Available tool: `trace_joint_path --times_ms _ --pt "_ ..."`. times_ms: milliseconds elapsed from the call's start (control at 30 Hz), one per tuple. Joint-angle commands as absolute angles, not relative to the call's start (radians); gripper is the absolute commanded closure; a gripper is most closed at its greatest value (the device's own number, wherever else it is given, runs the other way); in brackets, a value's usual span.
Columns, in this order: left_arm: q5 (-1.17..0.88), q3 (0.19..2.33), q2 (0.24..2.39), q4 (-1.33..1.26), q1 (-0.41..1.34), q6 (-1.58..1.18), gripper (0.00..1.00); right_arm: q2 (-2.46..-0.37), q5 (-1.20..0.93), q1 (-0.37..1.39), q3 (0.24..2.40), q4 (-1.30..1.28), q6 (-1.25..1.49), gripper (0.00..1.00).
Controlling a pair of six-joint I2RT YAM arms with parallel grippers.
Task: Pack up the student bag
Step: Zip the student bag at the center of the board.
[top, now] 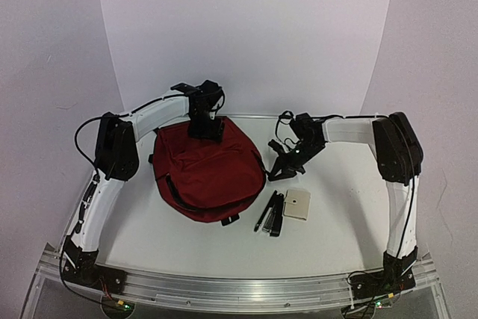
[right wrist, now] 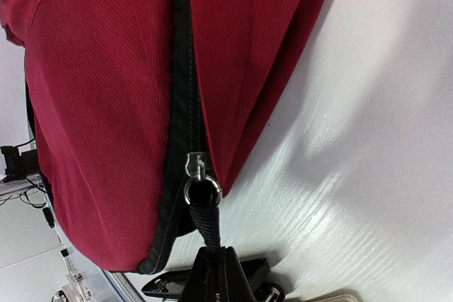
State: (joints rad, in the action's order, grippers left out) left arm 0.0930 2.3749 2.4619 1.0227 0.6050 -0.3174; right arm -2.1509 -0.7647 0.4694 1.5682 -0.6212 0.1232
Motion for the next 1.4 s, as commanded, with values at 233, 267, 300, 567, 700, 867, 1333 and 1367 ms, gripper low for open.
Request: trace_joint_path --times_ms 233,267,300,567,700,867,1333,1367 --pt "0.085 2.233 2.290 0.974 0.467 -0.426 0.11 -2.185 -0.728 0.468 1.722 -0.669 0.112 1.00" --pt "0.082 2.224 2.279 0.970 0.448 -0.429 0.11 -2.186 -0.727 0.468 1.725 -0.669 0.110 1.00" --pt "0.084 2.203 2.268 0.957 0.426 -0.426 0.10 -2.188 -0.725 0.467 1.728 -0.670 0.109 1.00" --pt "0.052 2.176 2.302 0.947 0.333 -0.348 0.09 -2.231 -0.690 0.467 1.792 -0.674 0.076 1.00" --pt "0.042 2.173 2.340 0.961 0.328 -0.292 0.11 -2.264 -0.679 0.465 1.833 -0.679 0.060 1.00" --pt "0.009 2.102 2.326 0.956 0.320 -0.273 0.33 -2.299 -0.666 0.465 1.881 -0.688 0.038 1.00" --pt "0.038 1.438 1.832 0.940 0.320 -0.559 1.00 -2.449 -0.694 0.469 2.146 -0.695 0.028 1.00" --pt "0.038 1.400 1.788 0.943 0.320 -0.584 1.00 -2.455 -0.715 0.470 2.162 -0.694 0.032 1.00"
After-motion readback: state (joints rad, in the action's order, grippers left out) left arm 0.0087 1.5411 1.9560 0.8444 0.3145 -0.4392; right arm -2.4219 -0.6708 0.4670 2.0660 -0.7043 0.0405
